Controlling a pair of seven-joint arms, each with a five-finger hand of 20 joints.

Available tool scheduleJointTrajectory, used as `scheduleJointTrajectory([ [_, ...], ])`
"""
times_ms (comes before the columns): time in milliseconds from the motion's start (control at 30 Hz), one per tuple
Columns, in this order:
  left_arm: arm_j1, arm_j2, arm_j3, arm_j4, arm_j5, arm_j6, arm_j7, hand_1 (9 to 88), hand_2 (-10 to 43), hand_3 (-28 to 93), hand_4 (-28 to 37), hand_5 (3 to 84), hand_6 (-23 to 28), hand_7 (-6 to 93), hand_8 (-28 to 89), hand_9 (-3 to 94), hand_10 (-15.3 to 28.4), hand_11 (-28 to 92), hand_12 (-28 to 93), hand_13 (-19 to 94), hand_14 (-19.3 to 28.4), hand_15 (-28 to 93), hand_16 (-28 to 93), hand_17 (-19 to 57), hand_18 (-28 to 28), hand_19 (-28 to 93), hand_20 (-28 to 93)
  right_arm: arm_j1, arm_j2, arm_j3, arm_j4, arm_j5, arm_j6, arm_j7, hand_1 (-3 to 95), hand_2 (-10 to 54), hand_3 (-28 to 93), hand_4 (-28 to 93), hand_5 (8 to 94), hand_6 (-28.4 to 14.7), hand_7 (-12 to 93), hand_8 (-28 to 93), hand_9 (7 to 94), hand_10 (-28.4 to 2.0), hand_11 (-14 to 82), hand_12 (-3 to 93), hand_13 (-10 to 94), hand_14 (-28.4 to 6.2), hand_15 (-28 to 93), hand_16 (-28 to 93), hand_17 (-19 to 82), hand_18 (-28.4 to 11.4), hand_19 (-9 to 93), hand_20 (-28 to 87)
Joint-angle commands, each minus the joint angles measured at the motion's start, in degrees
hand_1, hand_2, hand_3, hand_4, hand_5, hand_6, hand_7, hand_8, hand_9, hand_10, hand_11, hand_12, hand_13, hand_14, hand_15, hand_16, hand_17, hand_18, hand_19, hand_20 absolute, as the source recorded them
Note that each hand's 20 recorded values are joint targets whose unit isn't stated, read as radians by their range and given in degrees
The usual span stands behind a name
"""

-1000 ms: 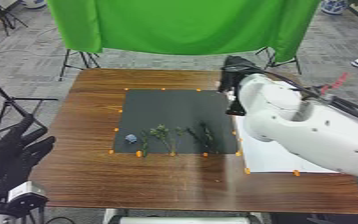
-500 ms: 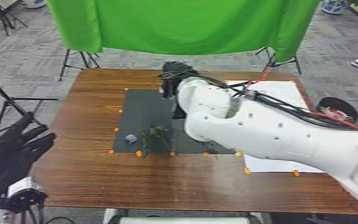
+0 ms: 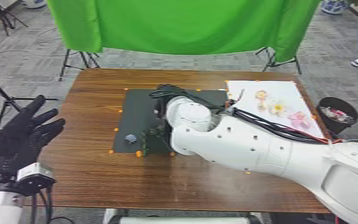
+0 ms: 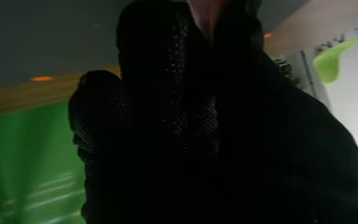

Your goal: Arrange flowers

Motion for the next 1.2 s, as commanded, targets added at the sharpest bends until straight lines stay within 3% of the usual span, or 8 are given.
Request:
scheduleJointTrajectory([
  [33, 0.0, 1.24, 0.74, 0.58, -1.23, 0.03, 0.76, 28.2, 6.2, 61, -20.5, 32.0, 7.4, 6.1, -7, 27.9, 18.8, 22, 12, 20, 28.1, 55, -12, -8.4, 28.4, 52, 0, 1.1, -2.5, -1.7, 1.1, 0.0, 3.2, 1.2, 57.9, -7.7, 72, -28, 77.9, 1.8, 21, 3, 91.9, -7.7, 16.3, 26.5, 85, -5.4, 47, 17, 55, -12.2, 93, 2],
  [133, -0.8, 0.65, 0.90, 0.84, -0.66, -0.55, -0.06, 28.2, 6.2, 61, -20.6, 32.0, 7.4, 6.1, -7, 27.9, 18.8, 22, 12, 20, 28.0, 55, -12, -8.3, 28.4, 52, 0, 1.8, -3.3, -2.8, 1.1, 0.0, 5.6, 0.9, 57.6, -7.6, 71, -28, 77.9, 2.3, 21, 3, 92.1, -7.5, 16.1, 26.0, 85, -5.2, 47, 17, 55, -12.2, 93, 3],
  [333, -1.2, 2.18, 1.54, 1.00, -1.44, 0.09, 0.66, 28.2, 6.1, 61, -20.6, 32.0, 7.4, 6.1, -7, 27.9, 18.8, 22, 12, 20, 28.0, 55, -12, -8.3, 28.4, 52, 0, 3.4, -4.6, -4.8, 0.9, -0.3, 9.4, -0.3, 57.5, -7.1, 69, -28, 78.0, 3.4, 20, 2, 92.2, -6.7, 15.5, 25.0, 85, -4.7, 47, 17, 55, -11.7, 93, 4],
  [667, -1.2, 2.60, 1.60, 1.35, -1.93, 0.19, 1.43, 28.3, 6.2, 62, -20.7, 31.9, 7.4, 6.2, -7, 27.9, 18.9, 22, 12, 20, 28.0, 55, -12, -8.4, 28.4, 52, 0, 0.8, -4.7, -2.1, 0.3, 2.3, 2.5, -1.3, 56.0, -6.8, 68, -28, 76.2, 3.5, 20, 1, 91.1, -5.9, 13.4, 24.7, 83, -5.0, 48, 18, 53, -11.3, 93, 6],
  [733, -1.6, 2.17, 1.46, 1.36, -1.36, -0.09, 0.81, 28.3, 6.1, 62, -20.6, 31.9, 7.4, 6.2, -7, 27.9, 18.8, 22, 12, 20, 28.0, 55, -12, -8.4, 28.4, 52, 0, 0.4, -4.9, -2.0, 0.3, 1.7, 1.2, -0.9, 55.6, -6.9, 67, -28, 75.8, 3.4, 19, 0, 90.8, -5.9, 13.3, 24.7, 83, -5.0, 48, 17, 53, -11.3, 93, 6],
  [800, -1.9, 1.60, 1.42, 1.43, -1.09, -0.59, 0.47, 28.4, 6.1, 62, -20.7, 31.9, 7.4, 6.2, -7, 27.8, 18.8, 22, 12, 20, 28.0, 55, -12, -8.4, 28.4, 52, 0, 0.7, -5.0, -2.7, 0.4, 1.8, 1.5, -0.9, 55.3, -6.8, 67, -28, 75.6, 3.4, 19, 0, 90.7, -5.9, 13.3, 24.6, 83, -5.1, 48, 17, 53, -11.2, 93, 6],
  [1133, -1.6, 1.68, 1.49, 1.37, -1.10, -0.44, 0.40, 28.5, 6.2, 62, -20.6, 31.9, 7.5, 6.3, -7, 27.8, 18.7, 23, 12, 20, 28.0, 55, -12, -8.6, 28.4, 52, 0, 1.9, -5.7, -4.0, 0.6, 1.5, 3.2, 0.2, 53.0, -6.0, 63, -28, 74.1, 3.0, 19, 0, 88.8, -6.5, 17.0, 20.6, 82, -5.1, 49, 17, 53, -11.2, 93, 6],
  [1200, -1.3, 2.12, 1.78, 1.38, -1.53, 0.03, 1.03, 28.5, 6.2, 62, -20.5, 32.0, 7.5, 6.4, -7, 27.8, 18.8, 23, 12, 20, 27.9, 55, -12, -8.6, 28.4, 52, 0, 2.3, -5.7, -4.5, 0.7, 1.4, 4.0, 0.3, 52.4, -6.4, 63, -28, 73.4, 2.6, 19, 0, 88.5, -6.7, 17.2, 20.4, 82, -5.2, 49, 17, 53, -11.2, 93, 5],
])
